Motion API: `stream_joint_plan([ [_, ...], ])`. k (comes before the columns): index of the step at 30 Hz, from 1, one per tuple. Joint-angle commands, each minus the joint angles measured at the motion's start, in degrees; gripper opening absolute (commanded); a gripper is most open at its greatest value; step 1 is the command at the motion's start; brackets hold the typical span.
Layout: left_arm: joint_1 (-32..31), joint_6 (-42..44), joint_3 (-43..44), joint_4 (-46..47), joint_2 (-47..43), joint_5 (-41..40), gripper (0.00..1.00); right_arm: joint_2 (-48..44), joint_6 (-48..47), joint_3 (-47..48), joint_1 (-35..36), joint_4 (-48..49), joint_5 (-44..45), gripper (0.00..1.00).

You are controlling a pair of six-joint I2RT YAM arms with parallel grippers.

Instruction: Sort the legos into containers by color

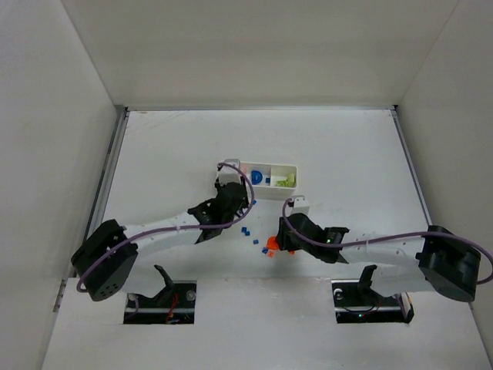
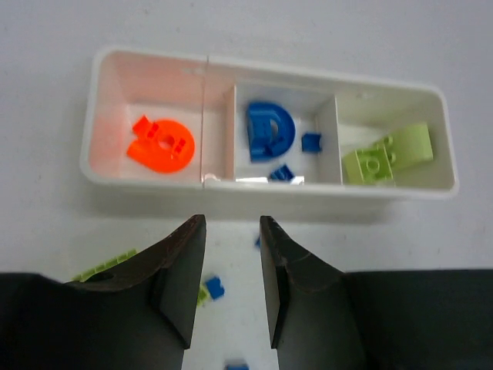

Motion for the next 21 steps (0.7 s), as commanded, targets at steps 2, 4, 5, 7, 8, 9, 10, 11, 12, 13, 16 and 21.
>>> stream_joint_plan([
  [2, -5.16, -0.44, -6.40, 0.15, -6.68, -5.05, 0.32, 2.82, 1.36, 2.88, 0.60, 1.20, 0.99, 0.39],
  [4, -7.53, -1.58, -8.69, -0.38, -9.49, -5.67, 0.32, 3.87, 1.71, 3.15, 0.60, 1.02, 0.91, 0.37],
  [5, -8.50, -2.11, -9.66, -0.64, -10.64, -5.76, 0.32, 4.31, 1.72, 3.32, 0.60, 0.76, 0.82, 0.36],
  [7, -10.08, -2.90, -10.98, -1.61, -12.57, -5.93, 0.32, 5.11, 2.41, 3.94, 0.60, -0.46, 1.17, 0.30],
  [8, -10.87, -3.43, -11.51, -2.48, -13.63, -5.93, 0.32, 5.28, 2.77, 4.11, 0.60, -1.08, 1.26, 0.26],
  [9, -11.32, -3.69, -11.86, -3.01, -14.51, -6.02, 0.32, 5.11, 3.29, 4.20, 0.60, -1.44, 1.87, 0.23],
  [10, -11.41, -3.78, -12.12, -3.28, -15.12, -6.11, 0.32, 4.59, 3.56, 4.20, 0.60, -1.70, 2.57, 0.21],
  [11, -11.50, -3.87, -12.56, -3.54, -16.09, -6.20, 0.32, 3.89, 3.56, 4.38, 0.60, -2.05, 3.01, 0.20],
  [12, -11.32, -3.96, -12.91, -3.89, -17.14, -6.20, 0.32, 2.83, 3.56, 4.64, 0.60, -2.66, 3.28, 0.19],
  [13, -10.80, -4.13, -13.44, -4.33, -18.63, -6.20, 0.32, 1.87, 3.39, 5.08, 0.60, -3.37, 3.45, 0.19],
  [16, -8.61, -4.57, -14.67, -4.95, -22.24, -6.55, 0.33, -0.16, 1.20, 7.36, -0.10, -4.86, 3.72, 0.19],
  [21, -2.54, -6.50, -16.96, -7.23, -29.09, -6.11, 0.33, 3.86, -6.79, 17.89, -4.23, -2.59, 1.61, 0.18],
])
